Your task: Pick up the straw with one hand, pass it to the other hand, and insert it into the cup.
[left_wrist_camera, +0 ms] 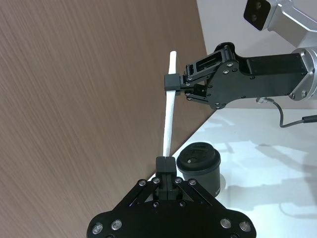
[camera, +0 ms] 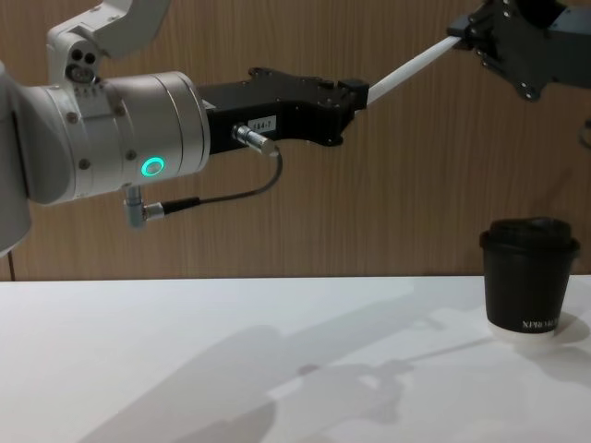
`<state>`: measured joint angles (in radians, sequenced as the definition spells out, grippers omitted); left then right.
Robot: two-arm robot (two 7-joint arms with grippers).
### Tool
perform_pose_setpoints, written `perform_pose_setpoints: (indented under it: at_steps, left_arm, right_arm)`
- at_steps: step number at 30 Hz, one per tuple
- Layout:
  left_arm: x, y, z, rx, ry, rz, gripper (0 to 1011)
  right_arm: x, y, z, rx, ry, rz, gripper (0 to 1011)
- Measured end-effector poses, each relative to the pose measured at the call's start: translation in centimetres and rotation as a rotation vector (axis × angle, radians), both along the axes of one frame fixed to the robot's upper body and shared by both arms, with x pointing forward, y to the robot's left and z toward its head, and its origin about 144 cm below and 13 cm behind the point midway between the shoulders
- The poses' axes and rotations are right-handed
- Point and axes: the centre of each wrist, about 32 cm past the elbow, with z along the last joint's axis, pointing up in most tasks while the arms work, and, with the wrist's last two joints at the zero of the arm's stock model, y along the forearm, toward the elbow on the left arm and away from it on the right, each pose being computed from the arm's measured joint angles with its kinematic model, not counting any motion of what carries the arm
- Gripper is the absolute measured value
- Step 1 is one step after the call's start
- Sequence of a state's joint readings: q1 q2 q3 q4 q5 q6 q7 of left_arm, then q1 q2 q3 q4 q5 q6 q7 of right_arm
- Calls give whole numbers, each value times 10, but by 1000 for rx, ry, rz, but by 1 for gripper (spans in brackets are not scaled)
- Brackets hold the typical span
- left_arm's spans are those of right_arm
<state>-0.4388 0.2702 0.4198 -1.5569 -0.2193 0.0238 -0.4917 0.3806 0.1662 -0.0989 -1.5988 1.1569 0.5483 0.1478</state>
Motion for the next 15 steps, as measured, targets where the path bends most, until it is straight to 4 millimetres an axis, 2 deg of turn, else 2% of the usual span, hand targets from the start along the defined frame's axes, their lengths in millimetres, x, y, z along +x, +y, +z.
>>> perform_pose_setpoints:
  at_steps: [15]
  left_arm:
    - [0,0,0,0,0,0,0]
  right_arm:
    - [0,0,0,0,1,-1,5]
